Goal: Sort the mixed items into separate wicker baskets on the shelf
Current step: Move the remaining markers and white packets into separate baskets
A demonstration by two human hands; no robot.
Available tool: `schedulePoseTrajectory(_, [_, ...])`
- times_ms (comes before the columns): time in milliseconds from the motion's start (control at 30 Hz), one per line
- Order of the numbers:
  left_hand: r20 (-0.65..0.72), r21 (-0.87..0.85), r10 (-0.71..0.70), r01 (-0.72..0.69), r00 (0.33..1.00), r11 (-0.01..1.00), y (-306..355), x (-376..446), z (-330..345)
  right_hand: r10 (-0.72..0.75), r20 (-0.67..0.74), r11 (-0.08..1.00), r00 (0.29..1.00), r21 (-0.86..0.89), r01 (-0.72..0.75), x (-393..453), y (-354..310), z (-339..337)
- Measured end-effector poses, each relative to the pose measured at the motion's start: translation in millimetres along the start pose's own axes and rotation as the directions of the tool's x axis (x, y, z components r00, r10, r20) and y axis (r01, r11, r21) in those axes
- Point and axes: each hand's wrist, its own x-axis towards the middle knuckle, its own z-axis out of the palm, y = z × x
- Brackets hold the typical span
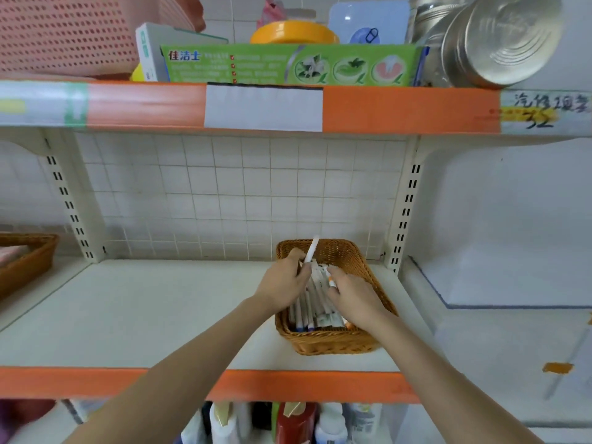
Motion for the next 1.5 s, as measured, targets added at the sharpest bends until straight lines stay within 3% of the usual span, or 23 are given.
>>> schedulePoseTrajectory(233, [-0.048, 0.353, -0.102, 0.112, 0.994, 0.929, -28.4, -36.3, -40.4, -0.109, 0.022, 0.993, 0.994, 0.051, 0.108, 0.2, -54.2, 3.6])
schedulePoseTrajectory(333, [-0.032, 0.408, -0.133, 0.135, 0.991, 0.903, -52.1, -59.6, -65.7, -0.139, 0.052, 0.988, 0.989, 0.075, 0.135, -1.2, -90.4, 13.9])
schedulePoseTrajectory(600, [-0.048, 0.42, -0.251, 0.247, 0.967, 0.873, -137.2, -129.8, -145.3, -0.153, 0.117, 0.987, 0.981, -0.019, 0.157, -9.1, -202.4, 67.3])
schedulePoseTrajectory(933, [-0.128, 0.38, -0.349, 0.371, 0.928, 0.847, -239.5, -212.0, -251.7, -0.177, 0.193, 0.984, 0.965, 0.041, 0.172, -11.8, -351.0, 140.1])
schedulePoseTrajectory(1367, [-0.353, 0.259, -0.411, 0.51, 0.84, 0.82, -342.9, -219.9, -351.5, -0.335, 0.063, 0.932, 0.94, 0.169, 0.321, 67.2, -489.3, 183.9])
schedulePoseTrajectory(1500, [-0.362, 0.252, -0.447, 0.548, 0.818, 0.798, -370.9, -209.1, -385.5, -0.38, 0.057, 0.91, 0.923, 0.2, 0.363, 101.7, -526.2, 193.1])
